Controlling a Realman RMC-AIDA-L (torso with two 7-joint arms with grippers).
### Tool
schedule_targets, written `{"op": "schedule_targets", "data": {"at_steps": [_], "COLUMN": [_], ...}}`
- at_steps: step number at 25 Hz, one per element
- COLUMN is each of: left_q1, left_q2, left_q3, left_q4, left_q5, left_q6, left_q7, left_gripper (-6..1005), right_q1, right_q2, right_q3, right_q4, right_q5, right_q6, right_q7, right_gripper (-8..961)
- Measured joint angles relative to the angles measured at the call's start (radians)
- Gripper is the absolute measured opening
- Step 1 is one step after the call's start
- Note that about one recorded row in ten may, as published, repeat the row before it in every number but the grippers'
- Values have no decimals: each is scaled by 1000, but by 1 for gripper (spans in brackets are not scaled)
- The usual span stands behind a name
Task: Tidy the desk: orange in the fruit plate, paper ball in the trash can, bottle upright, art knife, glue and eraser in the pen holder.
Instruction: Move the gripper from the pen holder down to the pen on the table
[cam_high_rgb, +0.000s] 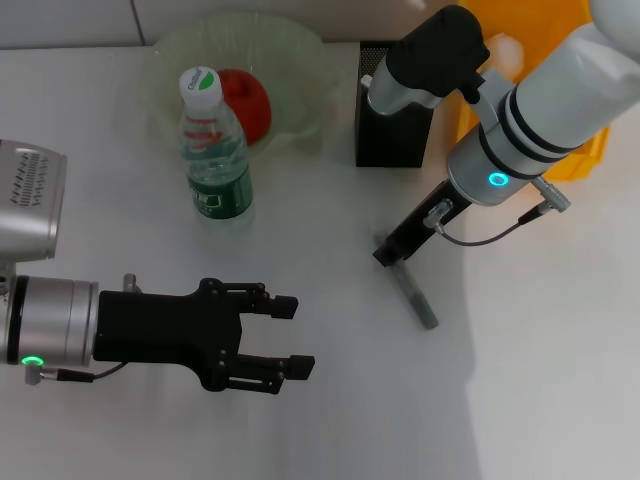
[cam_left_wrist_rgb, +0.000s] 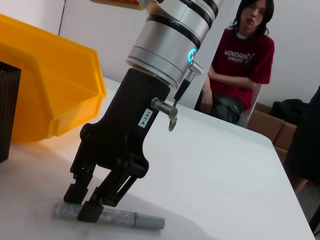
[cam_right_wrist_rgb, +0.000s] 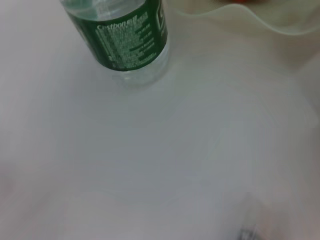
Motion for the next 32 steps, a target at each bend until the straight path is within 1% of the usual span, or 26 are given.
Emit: {"op": "schedule_targets", "data": {"at_steps": [2,7,12,18,21,24,29,30,32], "left_q1": [-1,-5,-6,-7,-6,-4,-3,-3,-6], "left_q2": [0,0,-1,-2,-5,-6,-6,-6,-6], "left_q3": [0,0,0,0,0,0,0,0,0], "left_q4": [0,0,0,0,0,0,0,0,0], "left_q5": [0,0,0,0,0,0,0,0,0], "left_q6": [0,-1,-7,-10,-11,-11,-11,-11,-11], "left_q7": [0,0,0,0,0,0,0,0,0], "left_gripper": [774,774,774,774,774,775,775,775,775], "right_q1": [0,1,-3,-20,-36,-68,-155,-158,-154], "right_q2": [0,0,0,-2,-3,-5,-9,-11,-12], "right_q3": [-1,-2,-2,-1,5,14,88,92,91], "right_q4": [1,5,-2,-37,-64,-131,-318,-338,-336], "right_q5": [0,0,0,0,-4,-5,-2,-7,-10], "right_q6": [1,10,8,-3,-11,-38,-106,-125,-135], "right_q7": [0,1,1,1,1,1,-3,-7,-11], "right_gripper": [406,269,223,131,129,127,123,124,127]}}
